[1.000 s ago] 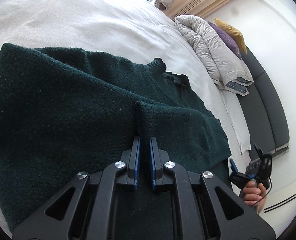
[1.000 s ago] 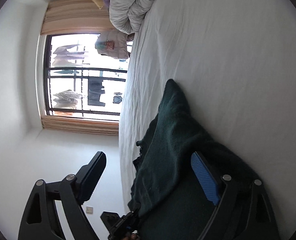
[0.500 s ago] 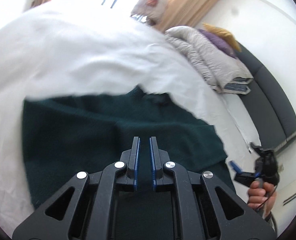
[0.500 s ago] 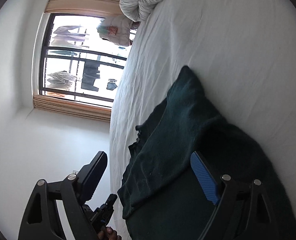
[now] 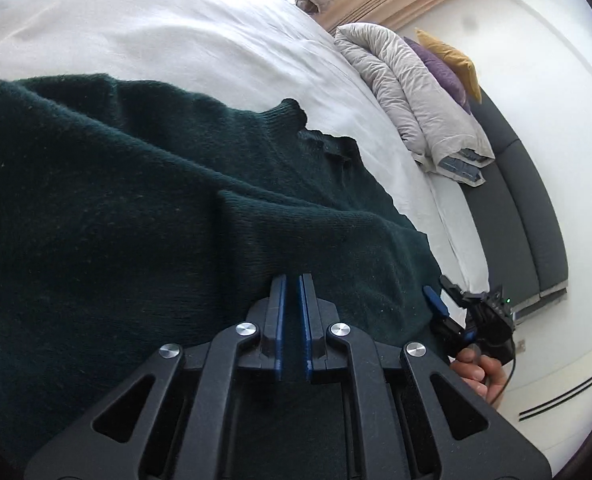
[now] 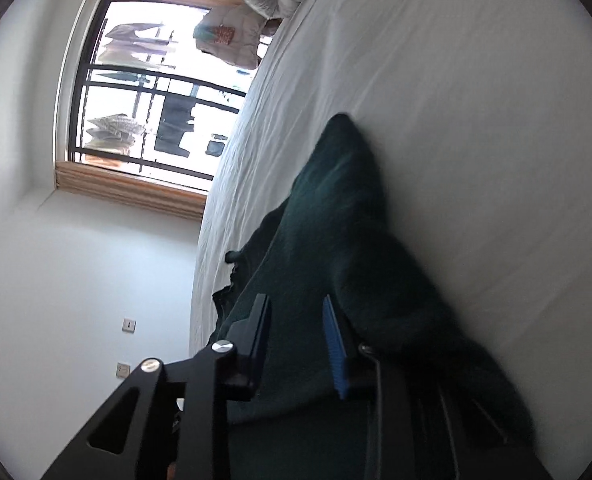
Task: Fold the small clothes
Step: 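Fold the sweater side edge inward with the left tool and release, then open the left tool and lift both tools away from the sweater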
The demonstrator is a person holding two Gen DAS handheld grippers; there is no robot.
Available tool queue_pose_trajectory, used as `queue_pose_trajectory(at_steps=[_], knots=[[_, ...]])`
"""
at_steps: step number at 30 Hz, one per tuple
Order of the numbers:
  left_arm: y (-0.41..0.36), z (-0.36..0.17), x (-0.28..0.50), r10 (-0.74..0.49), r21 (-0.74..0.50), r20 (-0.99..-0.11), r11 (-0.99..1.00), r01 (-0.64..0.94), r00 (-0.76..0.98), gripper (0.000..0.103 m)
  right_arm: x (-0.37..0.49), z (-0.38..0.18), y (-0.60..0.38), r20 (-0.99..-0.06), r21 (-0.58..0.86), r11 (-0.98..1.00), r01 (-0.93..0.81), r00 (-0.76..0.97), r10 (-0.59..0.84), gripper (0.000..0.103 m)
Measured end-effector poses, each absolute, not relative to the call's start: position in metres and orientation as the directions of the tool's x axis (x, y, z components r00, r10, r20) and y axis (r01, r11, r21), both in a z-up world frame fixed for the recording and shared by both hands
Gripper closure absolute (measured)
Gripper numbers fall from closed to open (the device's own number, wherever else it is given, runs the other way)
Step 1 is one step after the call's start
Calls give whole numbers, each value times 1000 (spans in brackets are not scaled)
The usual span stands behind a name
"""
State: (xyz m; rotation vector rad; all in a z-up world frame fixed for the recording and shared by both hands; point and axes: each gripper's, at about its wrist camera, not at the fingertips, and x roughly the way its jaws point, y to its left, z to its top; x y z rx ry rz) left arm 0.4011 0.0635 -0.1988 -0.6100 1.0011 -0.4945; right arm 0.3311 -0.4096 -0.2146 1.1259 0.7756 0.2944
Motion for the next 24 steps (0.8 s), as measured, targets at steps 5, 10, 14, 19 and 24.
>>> queue_pose_trajectory(at_steps=[5, 10, 14, 19, 24], knots=[[61, -202, 398, -625, -647, -607, 747, 152, 490, 95, 311, -188, -434, -405, 871, 462, 170, 780, 477, 70], [62, -205, 395, -626, -646, -594, 745, 165, 505, 95, 327, -155, -402, -347, 866, 498, 53, 781, 519, 51], [62, -205, 387, -609, -622, -597, 762, 178, 522, 95, 373, -177, -373, -415, 857, 506, 98, 712, 566, 52], [62, -206, 385, -612, -622, -588, 760, 188, 529, 95, 389, -209, -412, -414, 892, 405, 202, 725, 550, 76], [65, -205, 384, -612, -622, -586, 760, 190, 531, 95, 367, -216, -437, -415, 894, 390, 223, 740, 529, 76]])
